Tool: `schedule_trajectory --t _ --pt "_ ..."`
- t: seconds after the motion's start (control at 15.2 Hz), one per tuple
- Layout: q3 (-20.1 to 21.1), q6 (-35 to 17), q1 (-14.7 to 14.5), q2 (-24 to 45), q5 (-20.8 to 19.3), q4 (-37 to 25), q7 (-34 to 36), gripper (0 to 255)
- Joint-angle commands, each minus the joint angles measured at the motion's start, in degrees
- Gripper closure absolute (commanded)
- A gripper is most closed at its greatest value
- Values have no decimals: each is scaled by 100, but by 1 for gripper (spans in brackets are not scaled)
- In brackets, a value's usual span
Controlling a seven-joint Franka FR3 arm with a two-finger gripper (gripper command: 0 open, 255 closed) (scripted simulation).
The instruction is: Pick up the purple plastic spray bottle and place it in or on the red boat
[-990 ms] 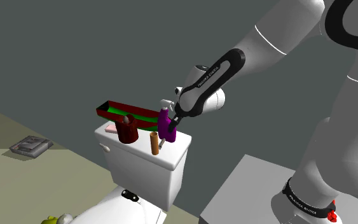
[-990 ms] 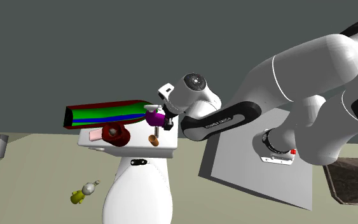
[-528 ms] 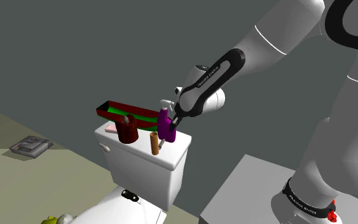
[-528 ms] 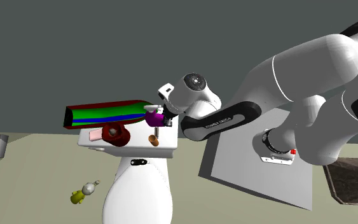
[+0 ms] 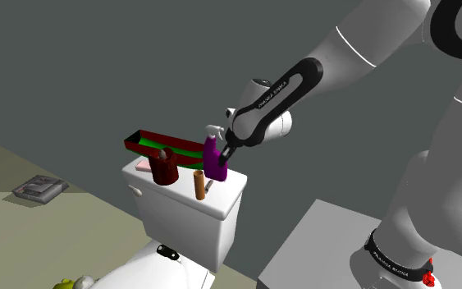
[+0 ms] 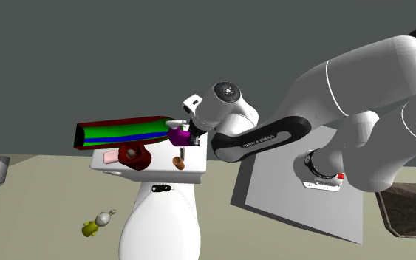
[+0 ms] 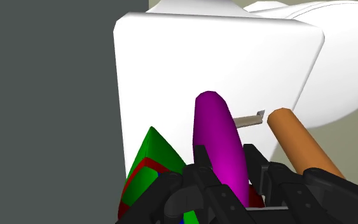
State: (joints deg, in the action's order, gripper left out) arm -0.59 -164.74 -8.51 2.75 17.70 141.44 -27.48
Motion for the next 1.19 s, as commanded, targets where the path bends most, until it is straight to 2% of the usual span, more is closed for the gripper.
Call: schedule_trajectory --t 0.0,0.53,1.12 --pt "-30 161 3 -141 -131 -21 108 255" --pt "-60 789 47 -637 -521 -163 456 255" --pt "-50 1510 109 -1094 -780 -434 701 255"
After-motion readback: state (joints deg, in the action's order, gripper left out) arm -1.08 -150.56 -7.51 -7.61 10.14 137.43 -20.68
